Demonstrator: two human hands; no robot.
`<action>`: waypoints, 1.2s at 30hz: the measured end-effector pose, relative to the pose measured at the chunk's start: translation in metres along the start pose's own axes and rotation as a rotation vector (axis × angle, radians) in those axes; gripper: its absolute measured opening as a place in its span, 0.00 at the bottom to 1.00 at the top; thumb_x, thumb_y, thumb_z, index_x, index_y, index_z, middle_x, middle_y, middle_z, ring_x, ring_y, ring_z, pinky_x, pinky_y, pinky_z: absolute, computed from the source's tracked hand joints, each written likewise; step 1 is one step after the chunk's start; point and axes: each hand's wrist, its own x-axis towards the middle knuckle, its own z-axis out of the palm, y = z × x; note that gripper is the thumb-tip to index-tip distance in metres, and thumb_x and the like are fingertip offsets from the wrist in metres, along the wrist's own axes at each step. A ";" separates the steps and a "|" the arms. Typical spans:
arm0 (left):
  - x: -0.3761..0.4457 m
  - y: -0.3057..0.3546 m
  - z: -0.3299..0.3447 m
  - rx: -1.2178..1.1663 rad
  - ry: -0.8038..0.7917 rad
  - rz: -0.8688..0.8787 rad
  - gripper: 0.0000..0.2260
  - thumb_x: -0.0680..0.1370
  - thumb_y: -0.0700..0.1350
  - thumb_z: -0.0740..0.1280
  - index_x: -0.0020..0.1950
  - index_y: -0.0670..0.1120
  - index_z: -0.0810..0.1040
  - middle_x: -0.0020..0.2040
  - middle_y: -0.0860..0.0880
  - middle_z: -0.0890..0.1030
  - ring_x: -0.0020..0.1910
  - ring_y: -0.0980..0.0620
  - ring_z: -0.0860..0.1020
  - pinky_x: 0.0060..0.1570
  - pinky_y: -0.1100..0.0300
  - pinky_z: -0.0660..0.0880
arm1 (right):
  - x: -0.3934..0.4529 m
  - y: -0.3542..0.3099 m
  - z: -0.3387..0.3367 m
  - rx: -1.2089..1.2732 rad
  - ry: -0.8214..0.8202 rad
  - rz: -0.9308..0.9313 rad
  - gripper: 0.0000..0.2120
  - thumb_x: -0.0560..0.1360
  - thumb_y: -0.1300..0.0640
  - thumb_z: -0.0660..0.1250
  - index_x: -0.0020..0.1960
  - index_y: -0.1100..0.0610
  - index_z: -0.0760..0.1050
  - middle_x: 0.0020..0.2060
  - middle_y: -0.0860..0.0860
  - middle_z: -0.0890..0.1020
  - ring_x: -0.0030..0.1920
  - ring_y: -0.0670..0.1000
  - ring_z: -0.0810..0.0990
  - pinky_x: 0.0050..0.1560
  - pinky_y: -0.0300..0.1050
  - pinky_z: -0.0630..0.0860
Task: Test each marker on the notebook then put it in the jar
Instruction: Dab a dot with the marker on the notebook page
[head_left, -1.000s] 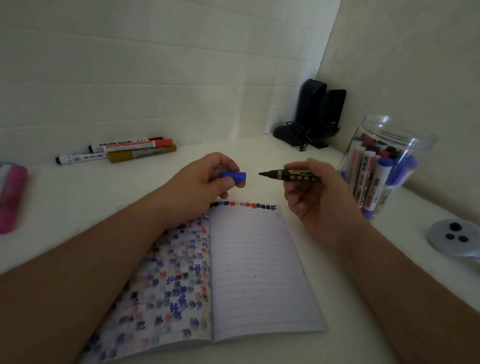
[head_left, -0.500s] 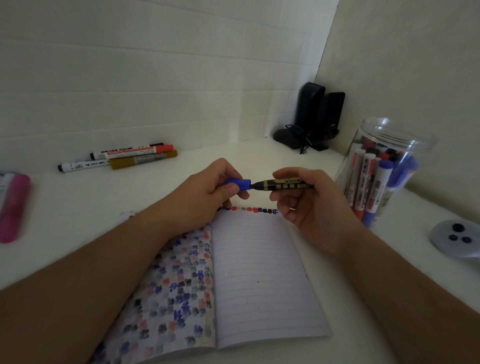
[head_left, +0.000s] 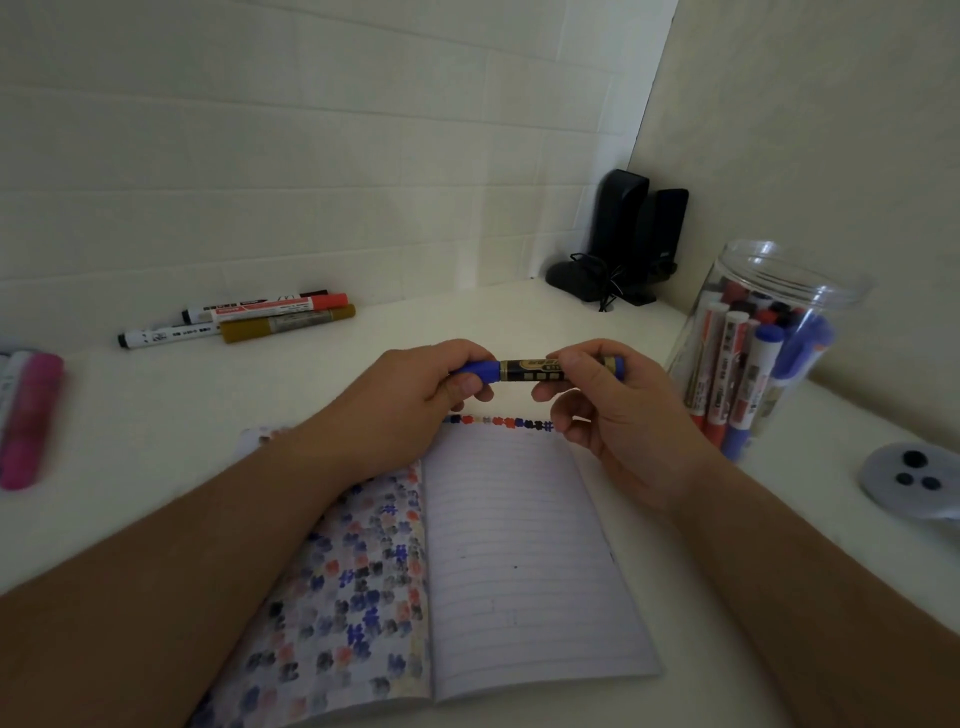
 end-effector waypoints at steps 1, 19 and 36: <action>0.000 0.000 0.000 -0.008 0.014 0.004 0.12 0.86 0.47 0.60 0.61 0.65 0.74 0.52 0.64 0.83 0.50 0.64 0.79 0.48 0.74 0.71 | 0.000 0.000 0.001 0.006 -0.001 -0.002 0.07 0.84 0.56 0.63 0.55 0.60 0.77 0.42 0.57 0.87 0.33 0.51 0.79 0.38 0.46 0.75; -0.003 0.010 0.009 0.144 -0.096 0.171 0.19 0.81 0.56 0.67 0.72 0.66 0.72 0.57 0.66 0.78 0.57 0.64 0.74 0.56 0.70 0.67 | -0.034 -0.047 -0.001 -0.400 0.232 -0.422 0.17 0.79 0.59 0.72 0.57 0.43 0.67 0.44 0.52 0.83 0.38 0.51 0.85 0.41 0.42 0.81; -0.012 0.008 0.007 0.019 0.040 0.146 0.10 0.82 0.56 0.65 0.62 0.61 0.82 0.49 0.64 0.81 0.52 0.71 0.76 0.47 0.75 0.68 | -0.024 -0.149 -0.095 -1.240 0.498 -0.455 0.12 0.81 0.54 0.70 0.54 0.51 0.65 0.44 0.48 0.81 0.38 0.46 0.78 0.35 0.43 0.71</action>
